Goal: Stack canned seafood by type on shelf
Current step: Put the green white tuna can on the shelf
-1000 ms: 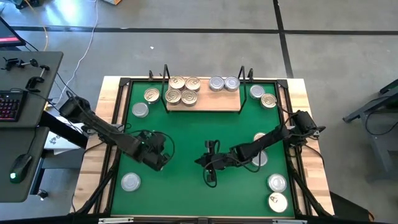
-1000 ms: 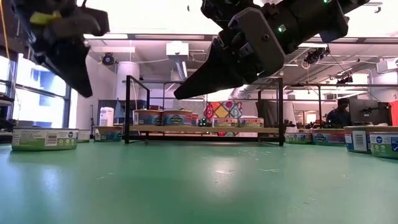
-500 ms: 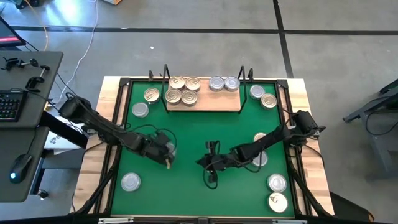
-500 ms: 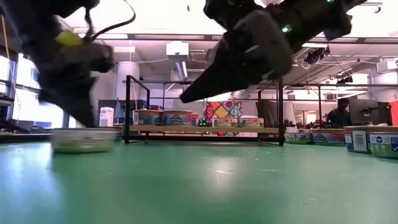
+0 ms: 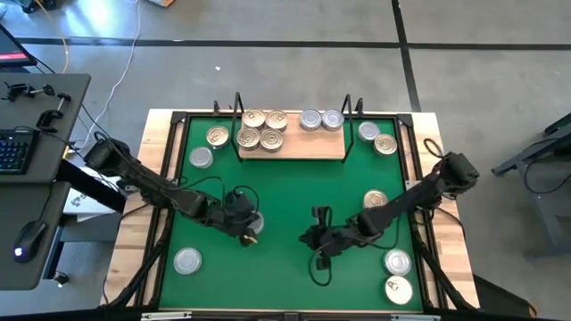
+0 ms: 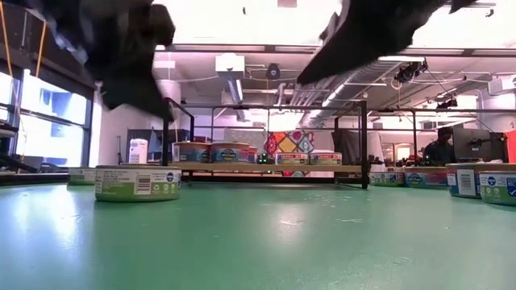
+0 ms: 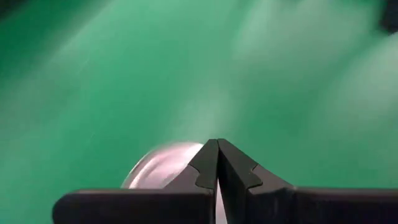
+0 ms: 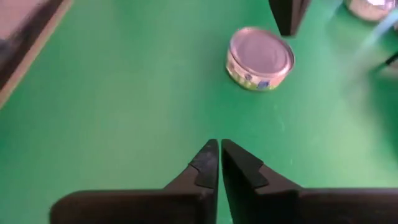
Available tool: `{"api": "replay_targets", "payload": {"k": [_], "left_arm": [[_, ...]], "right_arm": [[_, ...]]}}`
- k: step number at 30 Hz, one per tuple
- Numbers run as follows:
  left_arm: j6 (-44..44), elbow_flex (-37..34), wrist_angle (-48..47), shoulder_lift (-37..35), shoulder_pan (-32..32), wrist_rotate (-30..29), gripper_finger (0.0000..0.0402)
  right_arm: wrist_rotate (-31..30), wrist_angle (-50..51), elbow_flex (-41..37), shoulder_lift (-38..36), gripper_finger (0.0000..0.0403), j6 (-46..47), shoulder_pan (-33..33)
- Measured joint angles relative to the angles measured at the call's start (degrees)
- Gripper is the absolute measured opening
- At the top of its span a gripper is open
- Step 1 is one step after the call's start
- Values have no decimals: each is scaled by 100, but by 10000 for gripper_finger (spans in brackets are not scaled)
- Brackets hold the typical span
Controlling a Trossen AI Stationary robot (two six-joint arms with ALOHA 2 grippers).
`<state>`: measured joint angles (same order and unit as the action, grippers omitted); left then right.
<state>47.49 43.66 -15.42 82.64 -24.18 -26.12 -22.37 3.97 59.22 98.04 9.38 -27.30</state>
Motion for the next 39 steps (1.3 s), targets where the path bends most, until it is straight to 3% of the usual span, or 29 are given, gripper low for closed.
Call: {"api": "replay_targets", "payload": {"k": [4, 9, 13, 26, 39], "left_arm": [[786, 0, -989, 40, -90, -77, 0], [923, 2, -1131, 245, -304, -74, 0], [1284, 2, -1269, 371, -506, -342, 0], [2008, -63, -1582, 982, -918, -1030, 0], [2664, -963, -1239, 267, -1473, -1389, 0]], "right_arm": [[73, -682, -4, 526, 58, 54, 236], [186, -1837, -4, 1120, 127, -87, 543], [185, -2103, -4, 1291, 157, -81, 696], [475, -2220, -4, 1296, 163, -62, 744], [374, -2428, -4, 1294, 163, -107, 744]]}}
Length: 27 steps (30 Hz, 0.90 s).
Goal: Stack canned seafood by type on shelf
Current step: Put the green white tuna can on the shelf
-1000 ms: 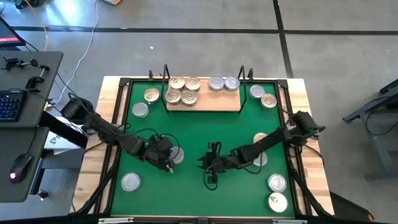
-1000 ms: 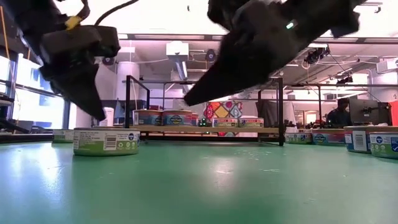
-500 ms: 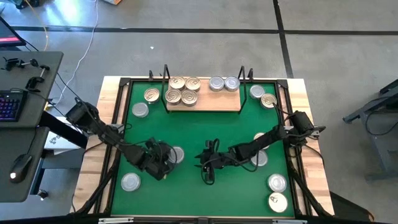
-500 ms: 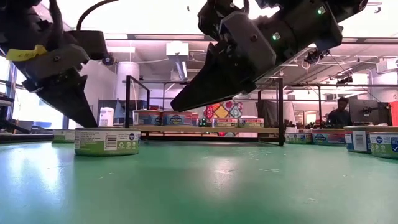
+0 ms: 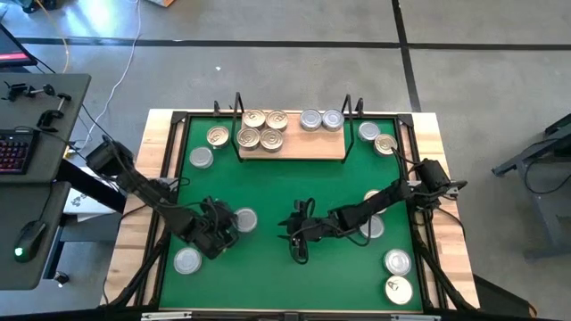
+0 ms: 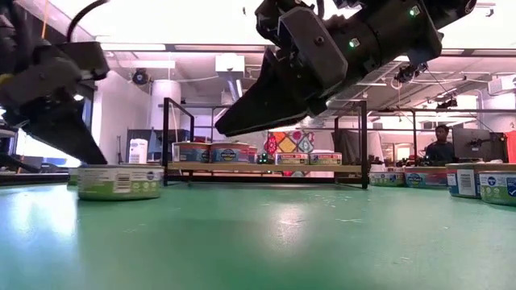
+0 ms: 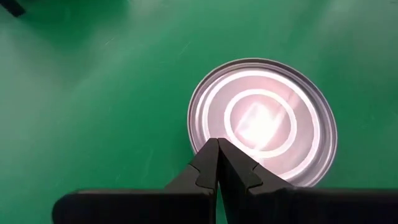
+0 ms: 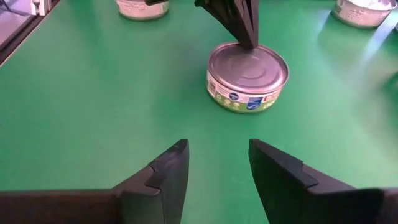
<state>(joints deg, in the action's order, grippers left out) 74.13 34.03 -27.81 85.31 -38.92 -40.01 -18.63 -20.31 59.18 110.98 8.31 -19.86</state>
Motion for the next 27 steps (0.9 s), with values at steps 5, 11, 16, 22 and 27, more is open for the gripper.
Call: {"api": "replay_targets", "payload": {"k": [5, 11, 16, 22, 27], "left_arm": [[40, -585, 737, -260, -176, -313, 0], [-91, -965, 1449, -283, -258, -680, 0], [-312, -947, 1423, -335, -246, -691, 0], [-759, -700, 1262, -728, -49, -401, 0], [-846, -814, 1160, -815, 142, -395, 0]], "right_arm": [[0, -339, 0, 0, 163, -575, 0], [1, -714, 0, -2, 177, -742, 100], [64, -740, 0, -2, 203, -942, 177], [56, -790, 0, -2, 213, -889, 227], [37, -788, 0, -2, 213, -834, 257]]}}
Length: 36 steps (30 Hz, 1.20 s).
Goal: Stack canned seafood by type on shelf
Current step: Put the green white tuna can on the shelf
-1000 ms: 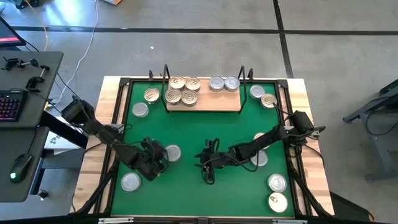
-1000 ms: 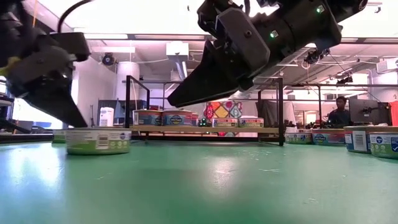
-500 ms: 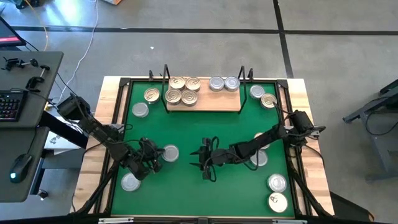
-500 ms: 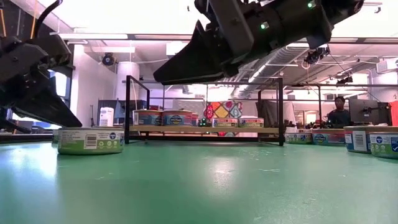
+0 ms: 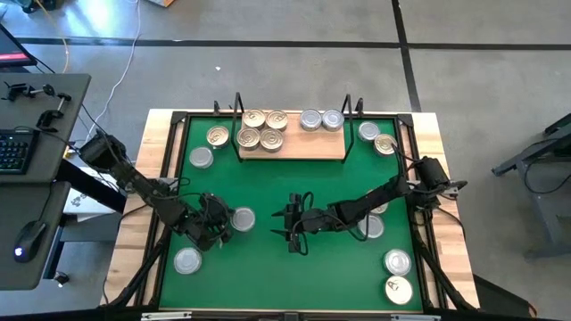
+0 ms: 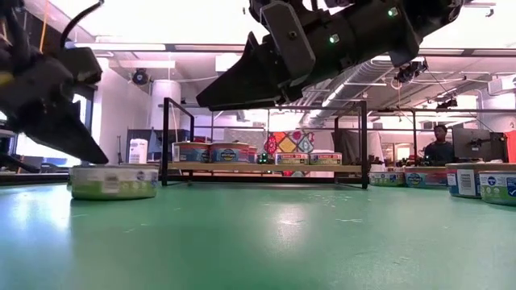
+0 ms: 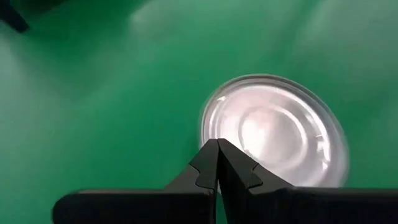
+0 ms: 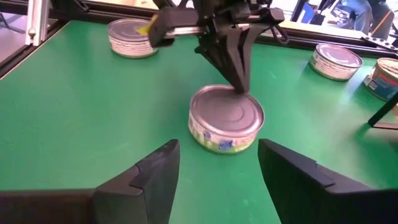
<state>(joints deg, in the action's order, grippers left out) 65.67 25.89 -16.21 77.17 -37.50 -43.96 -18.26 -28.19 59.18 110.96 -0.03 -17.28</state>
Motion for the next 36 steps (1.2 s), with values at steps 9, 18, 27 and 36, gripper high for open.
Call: {"api": "replay_targets", "payload": {"k": [9, 18, 27, 36], "left_arm": [[105, -529, 442, 68, 60, -346, 0], [-433, -850, 1161, 117, 90, 83, 0], [-164, -647, 743, 52, 118, -108, 0], [366, -501, -276, 53, 296, -543, 0]], "right_arm": [[743, -327, 4, 192, 213, -418, -6], [100, -52, 946, 888, 213, -1401, 27], [-41, 2058, 1807, 817, 213, -783, 573], [303, 2203, 1788, 870, 213, -278, 910]]}}
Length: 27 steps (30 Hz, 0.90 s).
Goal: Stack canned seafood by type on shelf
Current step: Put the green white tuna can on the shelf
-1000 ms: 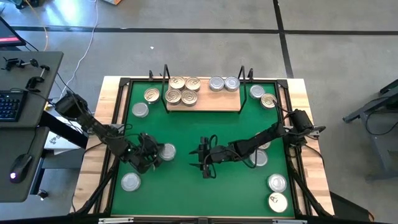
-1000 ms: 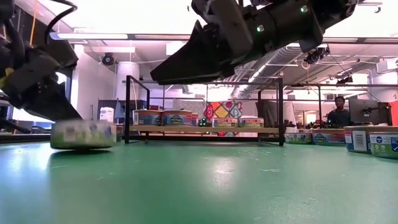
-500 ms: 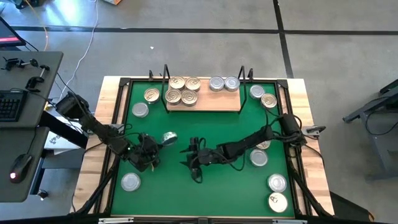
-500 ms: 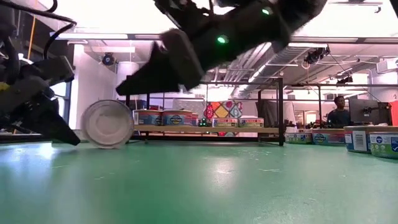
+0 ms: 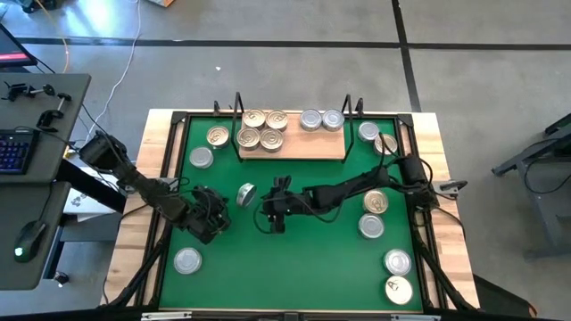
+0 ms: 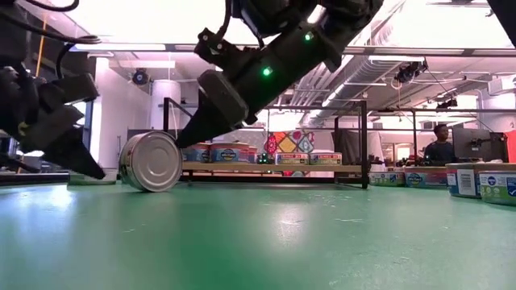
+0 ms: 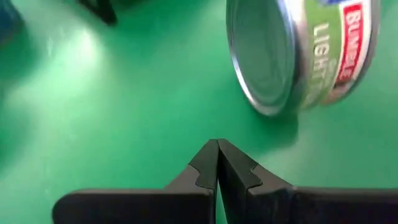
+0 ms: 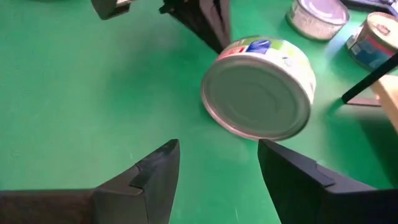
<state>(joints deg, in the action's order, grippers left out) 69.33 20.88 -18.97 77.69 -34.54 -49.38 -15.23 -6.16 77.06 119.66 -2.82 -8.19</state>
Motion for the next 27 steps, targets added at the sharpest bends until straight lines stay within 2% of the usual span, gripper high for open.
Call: {"api": "replay_targets", "payload": {"k": [3, 6, 10, 15, 23, 27], "left_arm": [[-859, -134, 797, 29, 93, -492, 0], [-1747, -189, 1657, 33, 167, -612, 0], [-2613, -200, 2683, 33, 117, -244, 0], [-3259, -198, 3661, 33, -88, 131, 0], [-2860, -197, 3618, -14, -275, -149, 0], [-2084, -191, 2874, -74, -121, -124, 0]], "right_arm": [[3, -17, 0, 2, 213, 0, 38], [3, 4, -1, -1, 213, -4, 55], [3, 155, -2, -1, 213, 3, 48], [-19, 453, -4, -1, 213, 312, 16], [24, 334, -9, -1, 213, 912, 34], [34, 333, -9, -1, 215, 946, 108]]}}
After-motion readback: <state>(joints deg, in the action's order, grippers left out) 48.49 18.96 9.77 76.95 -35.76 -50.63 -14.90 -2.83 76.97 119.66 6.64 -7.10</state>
